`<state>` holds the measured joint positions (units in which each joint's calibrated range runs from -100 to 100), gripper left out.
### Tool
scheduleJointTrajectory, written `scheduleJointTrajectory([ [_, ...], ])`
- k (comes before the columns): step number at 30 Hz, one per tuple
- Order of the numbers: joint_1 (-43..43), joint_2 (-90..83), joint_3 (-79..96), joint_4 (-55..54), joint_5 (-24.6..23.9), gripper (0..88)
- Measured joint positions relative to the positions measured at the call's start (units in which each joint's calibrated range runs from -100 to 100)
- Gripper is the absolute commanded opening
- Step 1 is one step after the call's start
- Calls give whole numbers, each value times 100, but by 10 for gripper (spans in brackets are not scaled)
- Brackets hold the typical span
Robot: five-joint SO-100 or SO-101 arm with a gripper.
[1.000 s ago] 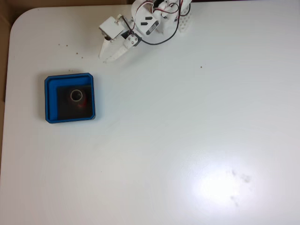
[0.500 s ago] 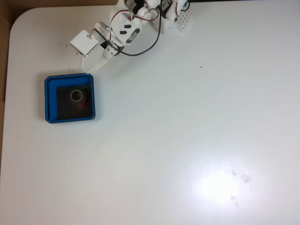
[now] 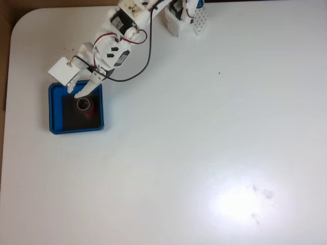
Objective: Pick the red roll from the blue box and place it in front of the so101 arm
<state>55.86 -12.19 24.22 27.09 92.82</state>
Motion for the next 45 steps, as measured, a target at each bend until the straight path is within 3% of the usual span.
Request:
scheduleJointTrajectory([
  [12, 0, 2007, -2843, 2488, -25, 13],
  [25, 0, 3429, -4063, 2677, -25, 12],
  [37, -10, 3827, -4117, 2677, -25, 14],
  [45, -10, 3827, -4117, 2677, -33, 124],
])
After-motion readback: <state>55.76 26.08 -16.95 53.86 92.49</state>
